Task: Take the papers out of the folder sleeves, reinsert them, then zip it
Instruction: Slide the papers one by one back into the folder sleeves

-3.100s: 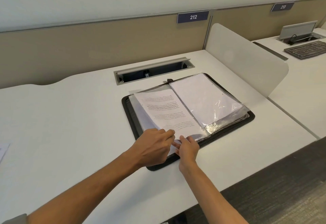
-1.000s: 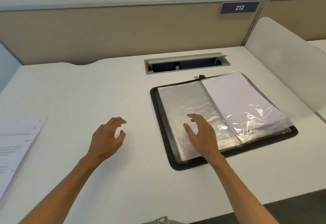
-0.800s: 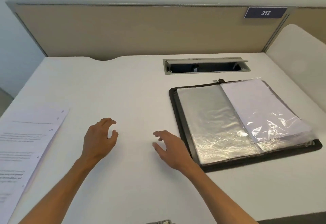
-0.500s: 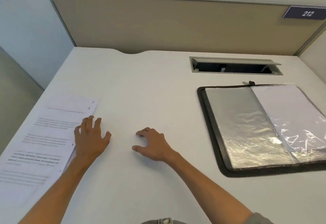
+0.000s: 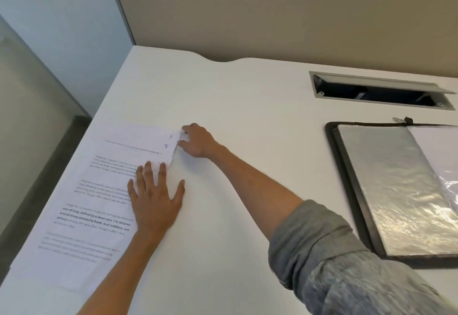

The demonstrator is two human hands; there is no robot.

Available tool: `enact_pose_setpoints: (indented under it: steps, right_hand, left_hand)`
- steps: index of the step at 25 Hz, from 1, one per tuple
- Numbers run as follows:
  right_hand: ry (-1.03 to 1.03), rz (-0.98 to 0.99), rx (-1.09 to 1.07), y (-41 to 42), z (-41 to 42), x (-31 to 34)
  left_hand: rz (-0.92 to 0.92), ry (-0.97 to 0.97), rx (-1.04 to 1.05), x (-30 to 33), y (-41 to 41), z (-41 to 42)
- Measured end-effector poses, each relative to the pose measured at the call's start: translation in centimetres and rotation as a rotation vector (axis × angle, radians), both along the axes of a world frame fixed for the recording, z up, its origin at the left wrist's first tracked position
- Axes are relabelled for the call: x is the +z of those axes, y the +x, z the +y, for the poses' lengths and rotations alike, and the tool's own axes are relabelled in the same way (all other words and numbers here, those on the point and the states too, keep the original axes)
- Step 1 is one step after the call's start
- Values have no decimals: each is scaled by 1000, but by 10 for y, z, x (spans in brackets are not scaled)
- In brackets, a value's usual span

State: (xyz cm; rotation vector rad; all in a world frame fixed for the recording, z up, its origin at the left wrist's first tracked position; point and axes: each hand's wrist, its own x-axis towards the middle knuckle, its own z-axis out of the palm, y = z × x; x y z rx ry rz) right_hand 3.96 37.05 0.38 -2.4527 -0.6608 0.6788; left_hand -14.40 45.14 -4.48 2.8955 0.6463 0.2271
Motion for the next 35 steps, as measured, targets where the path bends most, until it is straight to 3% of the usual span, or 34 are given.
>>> enact_pose_setpoints:
  steps: [7, 12, 19, 25, 29, 33, 35]
  right_hand:
    - [-169, -77, -24, 21, 57, -10]
    - [108, 72, -72, 30, 36, -3]
    - [210, -84, -114, 36, -26, 46]
    - [325, -206, -277, 34, -111, 89]
    - [466, -178, -467, 4, -180, 105]
    - [646, -137, -668, -43, -258, 108]
    - [735, -116, -765, -67, -293, 110]
  left_hand:
    - [10, -7, -4, -5, 2, 3]
    - [12, 23, 9, -4, 2, 1]
    - [15, 55, -12, -3, 2, 1]
    - [40, 77, -66, 0, 1, 3]
    - [-45, 123, -167, 5, 1, 5]
    - [-260, -9, -145, 19, 4, -19]
    - [-306, -228, -107, 31, 5, -44]
